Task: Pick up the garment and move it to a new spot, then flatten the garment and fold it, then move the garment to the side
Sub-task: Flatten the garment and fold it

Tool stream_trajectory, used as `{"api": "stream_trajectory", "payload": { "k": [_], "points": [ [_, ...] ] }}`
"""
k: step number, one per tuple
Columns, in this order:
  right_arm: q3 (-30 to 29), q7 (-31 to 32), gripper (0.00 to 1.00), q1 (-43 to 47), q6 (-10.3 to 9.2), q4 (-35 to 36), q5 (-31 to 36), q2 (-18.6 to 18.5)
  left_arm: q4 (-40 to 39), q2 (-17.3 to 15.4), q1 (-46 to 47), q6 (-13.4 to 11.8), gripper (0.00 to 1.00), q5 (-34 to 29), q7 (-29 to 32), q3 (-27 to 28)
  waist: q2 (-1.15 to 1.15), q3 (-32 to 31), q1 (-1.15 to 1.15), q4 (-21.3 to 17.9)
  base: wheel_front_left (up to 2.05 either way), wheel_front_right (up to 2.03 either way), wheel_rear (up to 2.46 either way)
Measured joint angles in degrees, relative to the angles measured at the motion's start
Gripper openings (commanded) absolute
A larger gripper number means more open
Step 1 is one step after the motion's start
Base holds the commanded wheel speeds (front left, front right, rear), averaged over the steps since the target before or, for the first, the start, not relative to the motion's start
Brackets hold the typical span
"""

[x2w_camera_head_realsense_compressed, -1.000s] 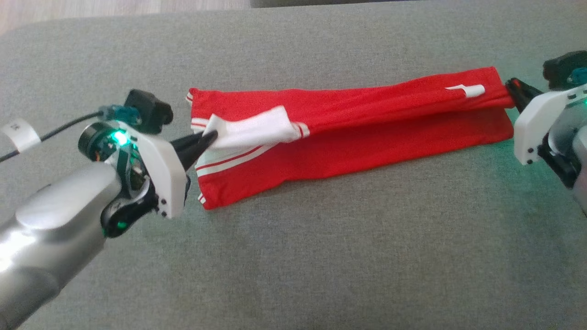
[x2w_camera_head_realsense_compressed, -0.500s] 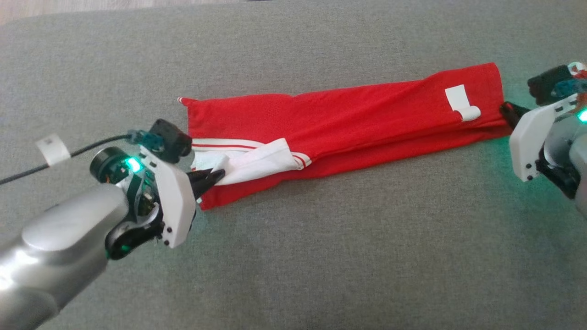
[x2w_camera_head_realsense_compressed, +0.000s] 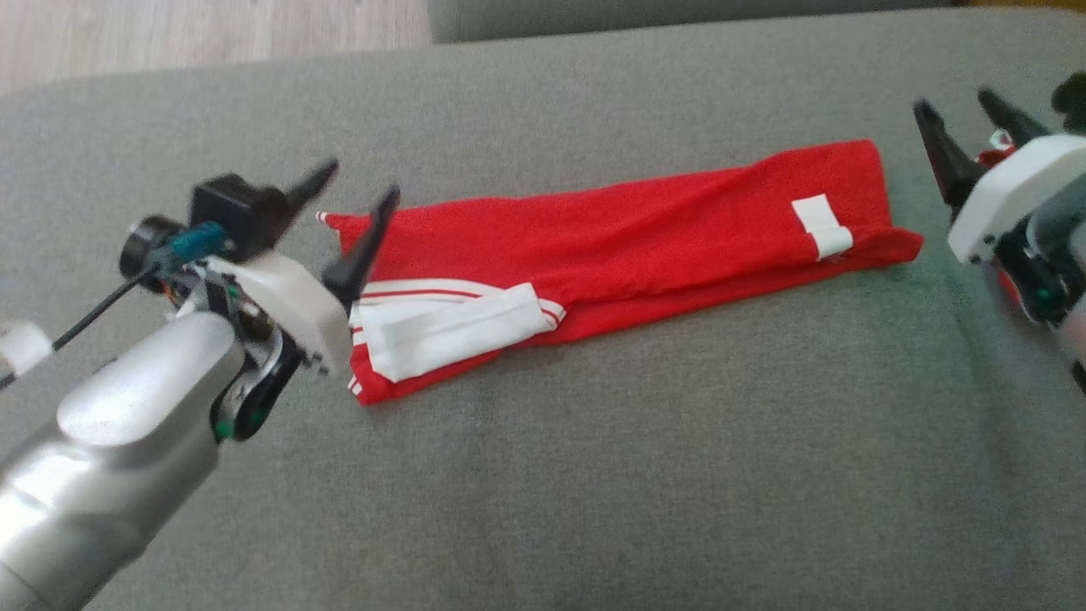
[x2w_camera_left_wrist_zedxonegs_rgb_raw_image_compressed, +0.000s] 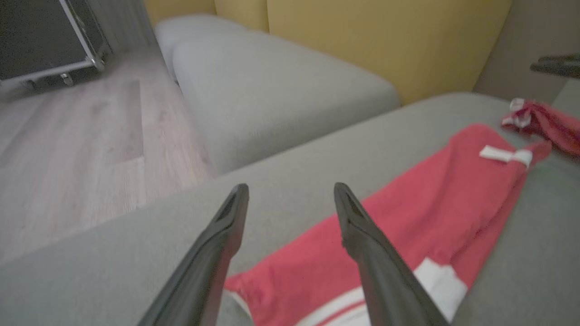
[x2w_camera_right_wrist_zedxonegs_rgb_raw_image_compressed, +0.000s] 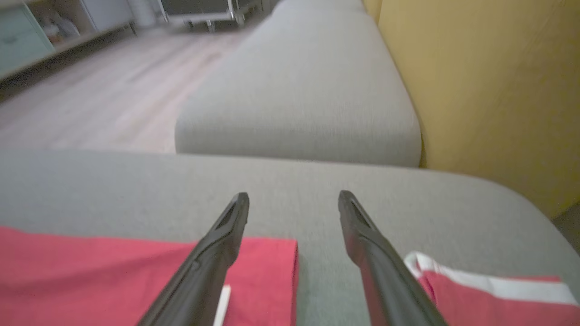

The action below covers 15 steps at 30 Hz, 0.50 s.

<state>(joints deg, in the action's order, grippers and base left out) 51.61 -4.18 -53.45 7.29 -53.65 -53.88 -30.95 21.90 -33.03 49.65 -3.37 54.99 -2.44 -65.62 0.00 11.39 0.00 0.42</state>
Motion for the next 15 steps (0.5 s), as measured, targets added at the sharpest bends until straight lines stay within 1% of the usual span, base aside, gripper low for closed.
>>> {"api": "stream_trajectory", "payload": {
  "k": [2, 4, 6, 8, 10, 12, 13, 15],
  "points": [
    [-0.94, -4.38, 1.0, -0.52, 0.0, 0.08, 0.04, 1.23, 0.14, 1.19, -0.21, -2.5, 1.0, 0.09, -5.56, 2.71, 0.0, -1.31, 0.0, -0.26, 0.0, 0.0, 0.0],
    [-2.55, -7.61, 1.0, -0.45, 0.0, 0.07, 0.02, 2.74, 0.34, 1.74, -0.87, -4.15, 1.0, 0.8, -9.5, 5.19, 0.0, -2.73, 0.0, -0.51, 0.0, 0.0, 0.0],
    [-5.05, -9.45, 1.0, -0.18, 0.0, 0.14, 0.02, 4.19, 0.24, 2.54, -2.87, -6.11, 1.0, 2.3, -11.35, 8.83, 0.0, -4.21, 0.01, -0.77, 0.0, 0.0, 0.0],
    [-8.59, -10.03, 1.0, 0.37, 0.0, 0.35, 0.62, 5.41, -0.48, 3.33, -6.02, -7.64, 1.0, 2.99, -11.9, 12.73, 0.0, -5.67, 0.01, -1.05, 0.0, 0.0, 0.0],
    [-15.3, -10.04, 1.0, 1.79, 0.0, 2.94, 2.7, 6.12, -3.0, 4.5, -10.07, -9.05, 1.0, 1.86, -11.95, 18.37, 0.0, -7.02, 0.01, -1.33, 0.0, 0.0, 0.0],
    [-23.56, -10.22, 1.0, 4.07, 0.0, 6.35, 6.27, 7.19, -5.79, 5.8, -14.04, -9.82, 1.0, -1.21, -12.02, 23.9, 0.0, -8.14, 0.01, -1.62, 0.0, 0.0, 0.0],
    [-27.83, -10.29, 1.0, 5.88, 0.0, 8.15, 7.8, 8.29, -6.93, 6.53, -16.21, -9.91, 1.0, -3.24, -12.02, 26.47, 0.0, -8.66, 0.01, -1.75, 0.0, 0.0, 0.0],
    [-34.2, -10.47, 1.0, 11.12, 0.0, 11.54, 12.54, 11.18, -8.29, 8.12, -20.76, -10.42, 1.0, -6.92, -12.11, 30.55, 0.0, -9.64, 0.01, -2.01, 0.0, 0.0, 0.0]
  ]
}}
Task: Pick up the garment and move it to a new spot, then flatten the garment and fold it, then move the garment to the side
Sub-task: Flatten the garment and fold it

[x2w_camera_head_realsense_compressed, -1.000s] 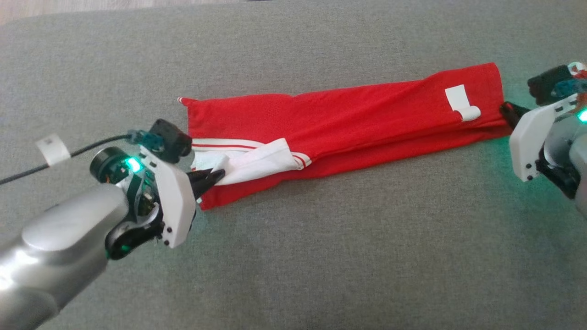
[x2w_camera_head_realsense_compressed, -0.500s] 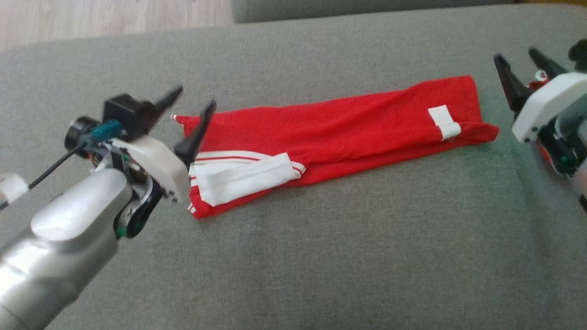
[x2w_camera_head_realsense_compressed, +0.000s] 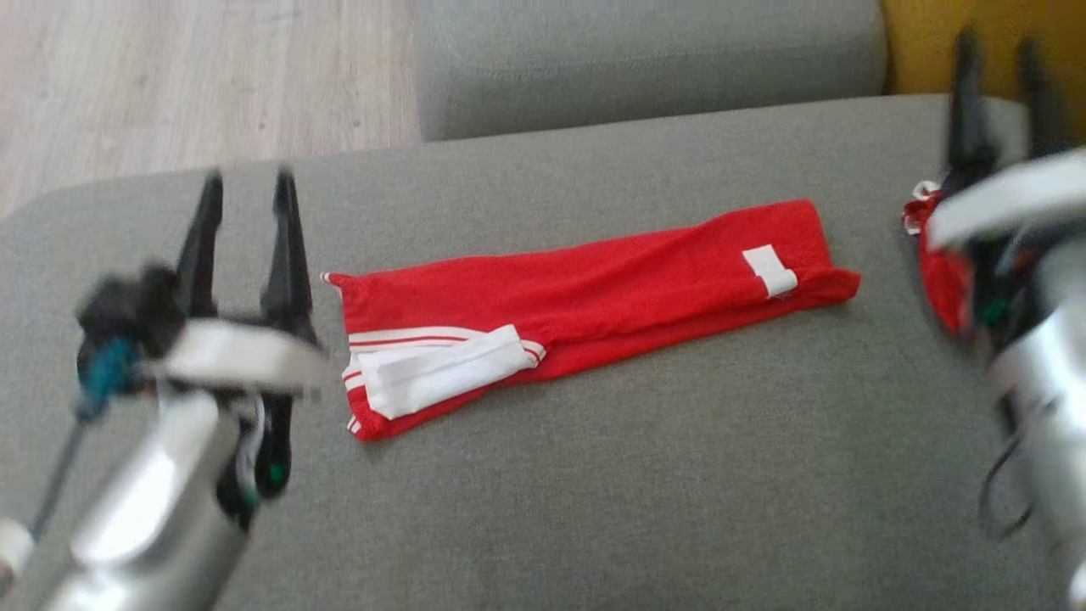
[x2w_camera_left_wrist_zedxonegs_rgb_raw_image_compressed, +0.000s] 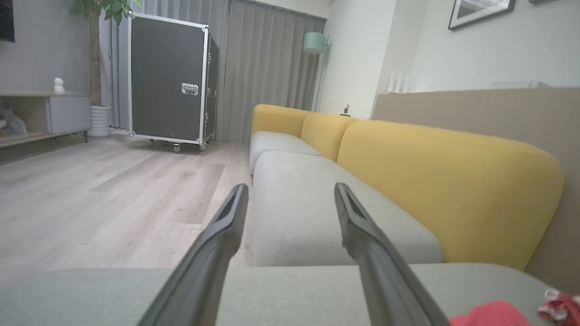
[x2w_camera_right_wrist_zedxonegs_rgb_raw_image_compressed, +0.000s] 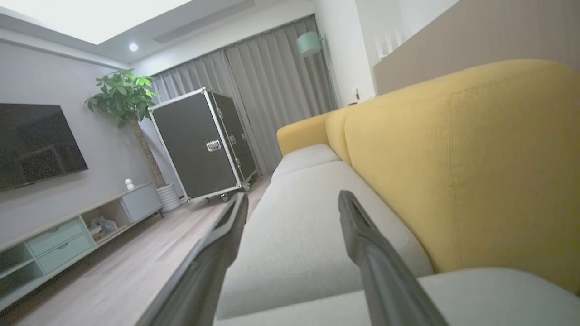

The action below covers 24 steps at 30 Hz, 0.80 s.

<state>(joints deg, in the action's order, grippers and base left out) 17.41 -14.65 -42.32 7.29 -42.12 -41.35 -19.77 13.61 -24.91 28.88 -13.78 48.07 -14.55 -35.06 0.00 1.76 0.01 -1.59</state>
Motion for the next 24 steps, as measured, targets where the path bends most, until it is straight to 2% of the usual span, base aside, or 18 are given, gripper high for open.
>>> {"api": "stream_trajectory", "payload": {
  "k": [4, 5, 6, 11, 16, 24],
  "points": [
    [-8.79, 0.01, 1.0, 13.01, 0.0, 5.93, 11.81, 7.59, -0.92, 2.13, -9.48, -0.34, 1.0, -8.28, -0.08, 4.52, 0.0, -1.29, 0.0, -0.49, 0.0, 0.0, 0.0],
    [-8.79, 0.01, 1.0, 13.01, 0.0, 5.93, 11.81, 7.59, -0.92, 2.13, -9.48, -0.34, 1.0, -8.28, -0.08, 4.52, 0.0, -1.29, 0.0, -0.49, 0.0, 0.0, 0.0],
    [-10.51, 0.01, 1.0, 15.75, 0.0, 7.12, 14.4, 9.32, -1.12, 3.22, -11.4, -0.25, 1.0, -9.59, -0.08, 5.94, 0.0, -1.43, 0.0, -0.52, 0.0, 0.0, 0.0],
    [-15.64, 0.01, 1.0, 24.88, 0.0, 11.79, 22.49, 14.93, -0.71, 8.75, -18.13, 3.58, 1.0, -15.12, -0.08, 11.21, 0.0, -2.13, 0.0, -0.42, 0.0, 0.0, 0.0],
    [-15.81, 0.01, 1.0, 30.04, 0.0, 14.29, 22.6, 16.47, 1.11, 12.45, -24.01, 7.03, 1.0, -20.13, -0.07, 16.83, 0.0, -2.04, -0.01, -0.4, 0.0, 0.0, 0.0],
    [-17.08, 0.01, 1.0, 30.94, 0.0, 15.15, 22.82, 16.69, 1.29, 17.33, -24.02, 12.71, 1.0, -26.96, -0.08, 22.64, 0.0, -0.54, -0.01, 1.07, 0.0, 0.0, 0.0]
  ]
}}
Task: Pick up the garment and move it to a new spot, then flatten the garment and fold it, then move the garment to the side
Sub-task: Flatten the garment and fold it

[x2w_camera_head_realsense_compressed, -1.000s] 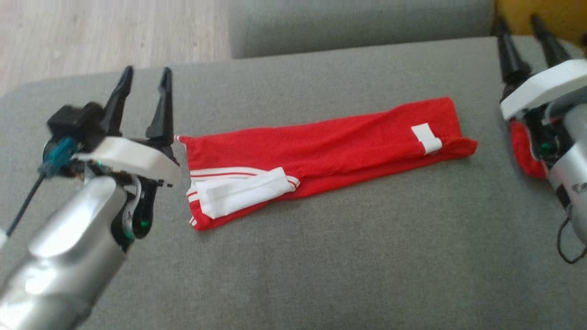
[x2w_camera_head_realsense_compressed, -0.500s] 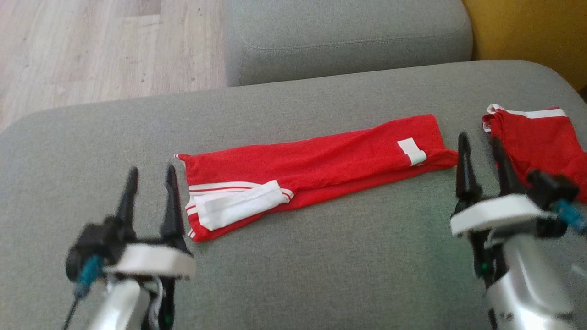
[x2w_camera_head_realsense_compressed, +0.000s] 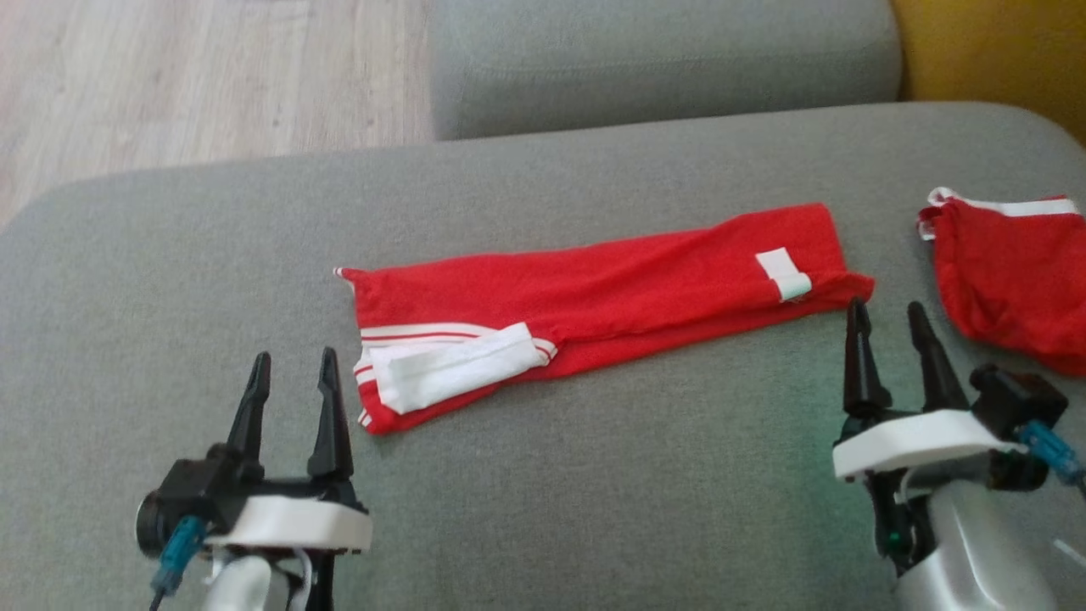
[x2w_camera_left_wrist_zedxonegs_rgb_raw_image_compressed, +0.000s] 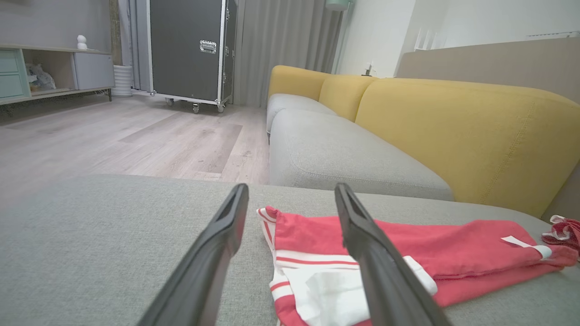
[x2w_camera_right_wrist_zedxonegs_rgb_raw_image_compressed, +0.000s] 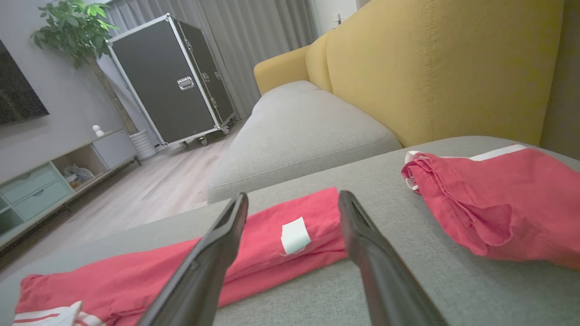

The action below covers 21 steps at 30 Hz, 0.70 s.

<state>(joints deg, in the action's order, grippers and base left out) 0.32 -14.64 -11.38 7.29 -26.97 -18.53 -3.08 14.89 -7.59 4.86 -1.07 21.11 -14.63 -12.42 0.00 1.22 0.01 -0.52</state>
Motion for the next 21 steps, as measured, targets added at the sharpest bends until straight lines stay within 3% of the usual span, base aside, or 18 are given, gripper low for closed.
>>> {"api": "stream_trajectory", "payload": {
  "k": [6, 15, 21],
  "points": [
    [-6.89, 0.52, 1.0, -8.92, 0.0, -4.42, 3.16, 0.14, 3.35, 2.25, 4.38, 4.16, 1.0, -3.59, 0.01, 0.85, 0.0, 4.17, -0.01, 1.71, 0.0, 0.0, 0.0],
    [-23.85, 5.14, 1.0, -22.31, 0.0, -21.23, 11.05, -0.55, 4.39, 4.32, 9.39, 5.71, 1.0, -5.57, 0.0, 1.43, 0.0, 10.04, -0.02, 5.43, 0.0, 0.0, 0.0],
    [-29.42, 7.08, 1.0, -26.16, 0.0, -30.61, 19.46, -0.79, 4.78, 4.77, 11.03, 6.22, 1.0, -6.06, 0.0, 1.45, 0.0, 12.23, -0.02, 7.77, 0.0, 0.0, 0.0]
  ]
}}
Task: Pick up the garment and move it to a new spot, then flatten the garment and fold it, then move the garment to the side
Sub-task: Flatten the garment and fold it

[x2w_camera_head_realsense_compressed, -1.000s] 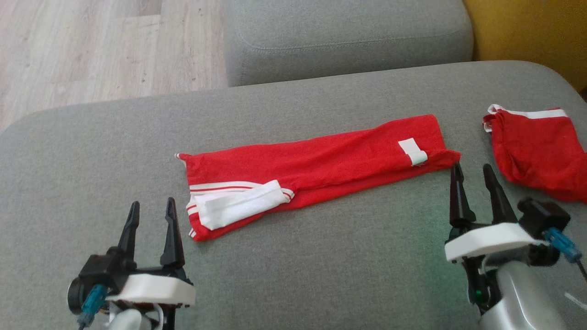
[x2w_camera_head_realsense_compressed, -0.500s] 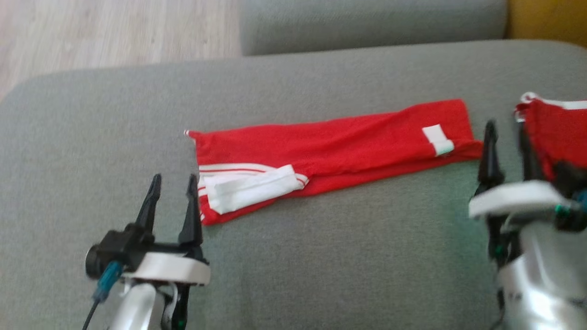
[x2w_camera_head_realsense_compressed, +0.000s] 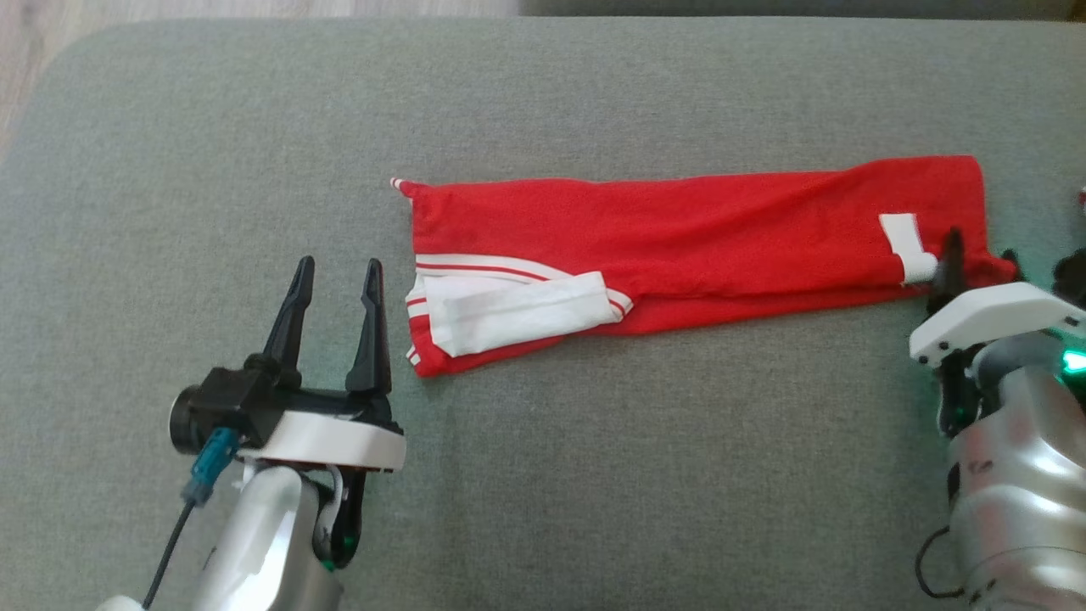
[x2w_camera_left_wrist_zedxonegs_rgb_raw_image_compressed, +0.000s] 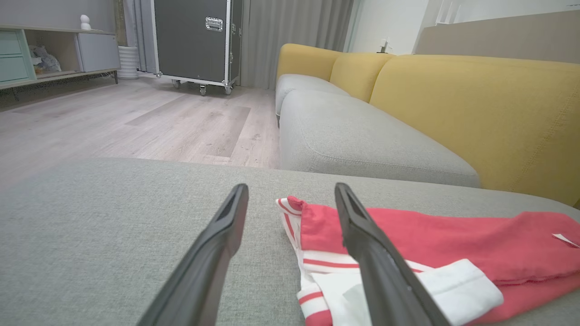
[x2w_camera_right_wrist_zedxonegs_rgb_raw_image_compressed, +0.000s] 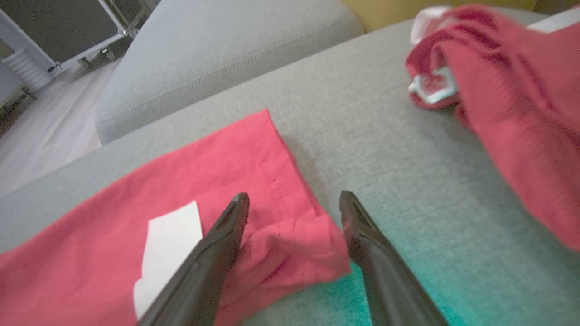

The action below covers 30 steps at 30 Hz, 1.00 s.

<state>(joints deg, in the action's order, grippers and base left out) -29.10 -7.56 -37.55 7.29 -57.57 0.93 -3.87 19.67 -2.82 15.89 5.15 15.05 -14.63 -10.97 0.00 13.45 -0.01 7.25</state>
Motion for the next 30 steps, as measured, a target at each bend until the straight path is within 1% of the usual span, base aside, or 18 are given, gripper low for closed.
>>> {"api": "stream_trajectory", "payload": {
  "k": [5, 9, 10, 11, 12, 18, 25, 30],
  "points": [
    [-3.87, 0.24, 1.0, -1.46, 0.0, -3.99, 3.88, -0.12, 0.19, 0.15, 0.45, 0.49, 1.0, -0.45, 0.0, 0.16, 0.0, 0.5, 0.01, 0.21, 0.0, 0.0, 0.0],
    [-5.28, -0.37, 1.0, -3.32, 0.0, -6.22, 6.12, -0.14, 0.25, 0.2, 0.47, 0.68, 1.0, -0.57, 0.0, 0.71, 0.0, 0.7, 0.01, -0.26, 0.0, 0.0, 0.0],
    [-5.41, -0.75, 0.9, -3.6, 0.0, -6.72, 6.54, -0.14, 0.25, 0.22, 0.47, 0.73, 1.0, -0.75, 0.0, 0.99, 0.0, 0.69, 0.01, -0.44, 0.0, 0.0, 0.0],
    [-5.42, -1.15, 0.05, -3.77, 0.0, -7.12, 6.9, -0.14, 0.26, 0.25, 0.47, 0.74, 1.0, -0.97, 0.0, 1.24, 0.0, 0.67, 0.01, -0.61, 0.0, 0.0, 0.0],
    [-5.38, -1.66, 0.0, -3.96, 0.0, -7.51, 7.32, -0.13, 0.29, 0.27, 0.47, 0.74, 1.0, -0.99, 0.0, 1.49, 0.0, 0.63, 0.01, -0.8, 0.0, 0.0, 0.0],
    [-4.95, -4.63, 0.0, -4.2, 0.0, -8.56, 8.0, 0.15, 0.11, 0.38, 0.34, 0.75, 1.0, -1.0, 0.0, 2.74, 0.0, -0.46, 0.01, -2.31, 0.0, 0.0, 0.0],
    [-4.22, -5.92, 0.0, -3.83, 0.0, -8.24, 7.67, -0.34, -0.34, 0.4, -0.39, 0.74, 1.0, -0.98, 0.0, 3.12, 0.0, -2.61, 0.02, -3.84, 0.0, 0.0, 0.0],
    [-4.12, -6.32, 0.0, -1.4, 0.0, -6.43, 5.5, -2.57, -0.51, 0.4, -1.76, 0.7, 1.0, -0.88, 0.0, 2.88, 0.0, -4.54, 0.02, -4.81, 0.0, 0.0, 0.0]
  ]
}}
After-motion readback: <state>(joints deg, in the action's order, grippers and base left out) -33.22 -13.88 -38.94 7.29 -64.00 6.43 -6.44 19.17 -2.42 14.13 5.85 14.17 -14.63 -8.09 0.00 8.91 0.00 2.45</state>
